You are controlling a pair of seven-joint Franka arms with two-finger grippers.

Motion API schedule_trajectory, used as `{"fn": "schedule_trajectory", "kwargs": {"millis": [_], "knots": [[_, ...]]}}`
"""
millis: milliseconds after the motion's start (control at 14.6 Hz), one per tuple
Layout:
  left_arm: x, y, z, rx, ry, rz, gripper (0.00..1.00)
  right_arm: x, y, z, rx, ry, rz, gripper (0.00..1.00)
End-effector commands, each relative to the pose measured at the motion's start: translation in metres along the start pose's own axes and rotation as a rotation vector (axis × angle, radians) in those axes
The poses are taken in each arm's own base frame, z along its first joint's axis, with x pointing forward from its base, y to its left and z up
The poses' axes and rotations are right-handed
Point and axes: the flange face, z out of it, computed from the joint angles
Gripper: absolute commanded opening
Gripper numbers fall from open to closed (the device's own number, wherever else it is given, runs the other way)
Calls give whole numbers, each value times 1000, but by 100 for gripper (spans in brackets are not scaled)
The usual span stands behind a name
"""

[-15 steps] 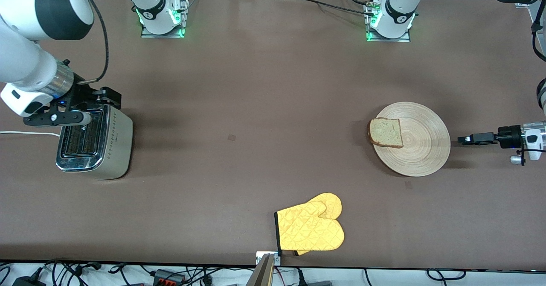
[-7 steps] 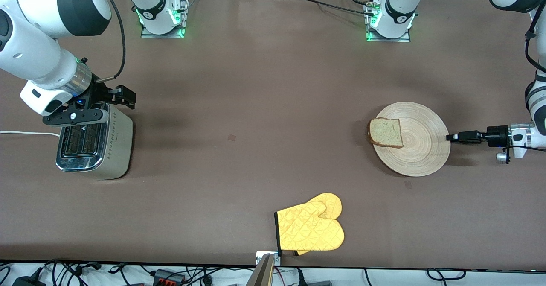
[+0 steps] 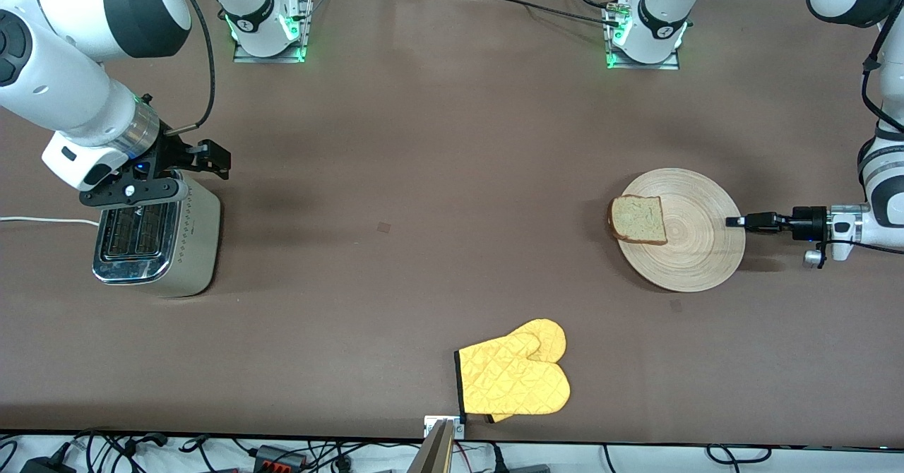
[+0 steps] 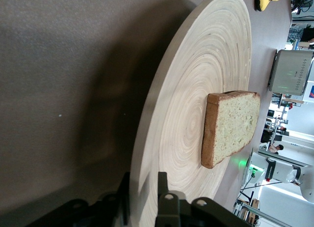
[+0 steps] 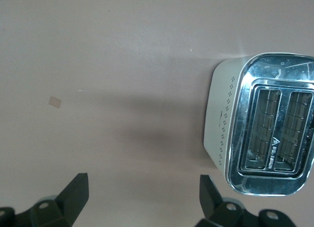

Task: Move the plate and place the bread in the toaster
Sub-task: 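Push the wooden plate toward the right gripper with the left gripper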

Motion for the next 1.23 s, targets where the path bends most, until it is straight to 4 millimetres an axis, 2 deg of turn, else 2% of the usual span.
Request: {"fn": "schedule_trajectory", "kwargs": {"millis": [0,137,274,411,548,685,822,1164], "knots": [[1,3,-2,-26,4,30,7,5,-2,-8,5,17,7,100],[3,12,-4,-36,-8,43,3,5,-1,-7,6,13,10,100],[15,38,-3,-62,-24,80,1,7,-3,-3,5,7,7,100],[32,65,11,-91,-44,123,1,7,-2,-4,7,9,10,100],[51,96,38,-125,-68,185,1,7,-3,-3,8,7,9,100],[71,135,84,-128,-128,187,1,7,-3,-4,8,7,9,100],[92,183,141,-146,-180,166,1,7,-1,-1,8,-2,8,100],[110,247,284,-159,-75,152,1,7,2,6,9,-21,20,100]]}}
